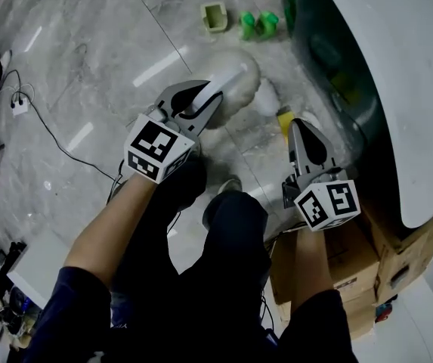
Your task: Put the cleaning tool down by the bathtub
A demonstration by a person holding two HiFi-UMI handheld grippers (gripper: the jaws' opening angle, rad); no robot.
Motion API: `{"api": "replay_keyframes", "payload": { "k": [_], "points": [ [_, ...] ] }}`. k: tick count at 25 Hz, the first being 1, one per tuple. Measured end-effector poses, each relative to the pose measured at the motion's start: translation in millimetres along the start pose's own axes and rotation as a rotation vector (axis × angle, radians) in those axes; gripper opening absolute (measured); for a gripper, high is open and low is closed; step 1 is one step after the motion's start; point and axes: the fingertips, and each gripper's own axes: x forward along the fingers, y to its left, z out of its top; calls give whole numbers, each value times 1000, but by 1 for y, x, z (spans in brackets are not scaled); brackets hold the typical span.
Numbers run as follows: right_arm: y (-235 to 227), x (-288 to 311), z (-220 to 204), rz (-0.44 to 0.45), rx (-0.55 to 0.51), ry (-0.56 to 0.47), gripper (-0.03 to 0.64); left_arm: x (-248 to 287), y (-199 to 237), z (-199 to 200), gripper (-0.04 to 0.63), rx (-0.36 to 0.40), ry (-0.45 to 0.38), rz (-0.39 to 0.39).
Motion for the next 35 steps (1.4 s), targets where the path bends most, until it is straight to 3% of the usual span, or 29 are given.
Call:
{"api": "replay_keyframes", "payload": {
  "k": [15, 35],
  "points": [
    [-67, 102, -112, 40, -35, 35, 5, 104, 60, -144, 109, -38, 48, 37],
    [-110, 146, -201, 54, -54, 80, 5, 185, 82, -286, 109, -26, 160, 37]
  ]
}}
